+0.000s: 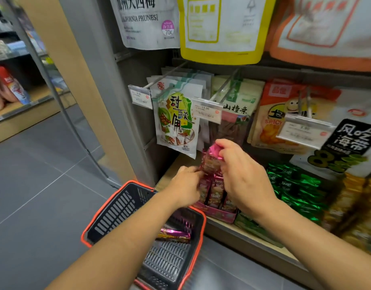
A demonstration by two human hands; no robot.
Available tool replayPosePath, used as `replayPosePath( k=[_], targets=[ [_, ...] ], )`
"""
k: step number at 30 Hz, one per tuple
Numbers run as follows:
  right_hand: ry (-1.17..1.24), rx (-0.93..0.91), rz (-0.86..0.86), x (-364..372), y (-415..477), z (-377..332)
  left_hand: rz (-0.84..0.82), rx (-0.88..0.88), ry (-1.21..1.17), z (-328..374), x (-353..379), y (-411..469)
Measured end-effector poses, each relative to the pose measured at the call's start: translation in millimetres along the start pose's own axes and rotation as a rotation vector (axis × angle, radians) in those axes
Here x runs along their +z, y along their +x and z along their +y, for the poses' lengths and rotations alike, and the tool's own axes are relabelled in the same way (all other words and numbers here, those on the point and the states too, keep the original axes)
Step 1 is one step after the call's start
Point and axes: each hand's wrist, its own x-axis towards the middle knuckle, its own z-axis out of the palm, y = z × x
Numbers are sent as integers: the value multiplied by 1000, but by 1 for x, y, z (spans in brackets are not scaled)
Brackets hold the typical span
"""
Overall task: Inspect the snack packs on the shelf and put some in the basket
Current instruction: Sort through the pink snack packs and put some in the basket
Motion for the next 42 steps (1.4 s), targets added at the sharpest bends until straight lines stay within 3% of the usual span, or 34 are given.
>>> replayPosePath(
  k=[7, 9, 13, 16, 20, 25, 29, 42],
  targets=[
    [186, -7, 291, -72, -27, -15, 130, -125, -319, 29, -52, -50],
    [340, 145, 270, -83, -34, -18, 101, -74, -540, 44, -65, -71],
    [733, 522, 179, -75, -51, -24, -165, 81, -1102, 76, -70, -107],
    [1039, 711, 171, -72, -53, -25, -117, 105, -1168, 87, -62, -114],
    [1302, 754, 114, -72, -52, -34, -42, 139, -1177, 92, -50, -113],
    [947, 742, -186, -64, -58, -41, 70, 204, -1138, 89, -52, -107],
    [951, 671, -409, -66, -58, -43, 115, 153, -1122, 83, -58, -107],
    [923, 689, -410, -68, -60, -43, 116, 122, -1401, 71, -67, -106]
  ],
)
